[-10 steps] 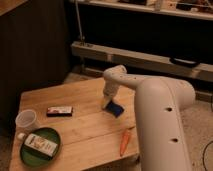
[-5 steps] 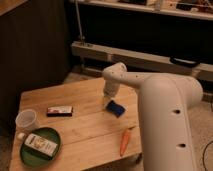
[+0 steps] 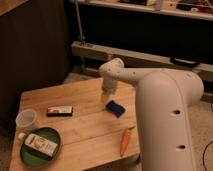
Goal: Place the white sponge in the ceramic cup
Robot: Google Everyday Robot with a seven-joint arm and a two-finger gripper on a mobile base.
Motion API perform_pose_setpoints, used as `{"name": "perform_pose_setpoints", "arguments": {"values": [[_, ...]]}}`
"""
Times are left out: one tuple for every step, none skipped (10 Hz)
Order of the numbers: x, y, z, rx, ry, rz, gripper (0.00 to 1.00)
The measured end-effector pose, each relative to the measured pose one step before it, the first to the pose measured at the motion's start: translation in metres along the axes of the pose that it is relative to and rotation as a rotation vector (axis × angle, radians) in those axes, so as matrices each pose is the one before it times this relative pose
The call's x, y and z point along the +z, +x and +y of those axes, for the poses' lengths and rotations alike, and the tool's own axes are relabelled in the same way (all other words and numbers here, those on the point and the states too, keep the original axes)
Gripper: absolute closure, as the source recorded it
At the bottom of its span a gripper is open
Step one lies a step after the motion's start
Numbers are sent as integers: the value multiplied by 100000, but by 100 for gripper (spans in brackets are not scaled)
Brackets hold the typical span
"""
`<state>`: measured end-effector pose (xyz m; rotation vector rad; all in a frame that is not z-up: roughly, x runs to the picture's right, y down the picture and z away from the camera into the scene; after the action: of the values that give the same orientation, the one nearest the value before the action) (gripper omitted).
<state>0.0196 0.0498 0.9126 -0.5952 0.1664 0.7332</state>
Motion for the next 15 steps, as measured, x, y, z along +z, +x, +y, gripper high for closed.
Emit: {"name": "perform_pose_setpoints", "arguments": {"values": [[1296,18,-338,1992,217,-26,35],[627,-122,-118,1195,123,-150,35],[556,-19,-164,1406,117,-171,35],[181,11,-423,1511,763,-569,35],[-21,20,-123,1516,304,-925,35],[-307,-76,-49,772,615,-986,35],[-135,-44,-21,317,609,-434,35],[-68,-97,98,83,295,-316,35],[28,-29,120,-20,14,-24,35],[92,66,132,-13,-101,275,35],[31,80,134,59,-123,286,35],[34,145,120,113,-71,411,35],[-30,103,91,78,9,252,35],[-146,190,91,128,-8,250,35],[-322,296,72,210,32,260,35]]}}
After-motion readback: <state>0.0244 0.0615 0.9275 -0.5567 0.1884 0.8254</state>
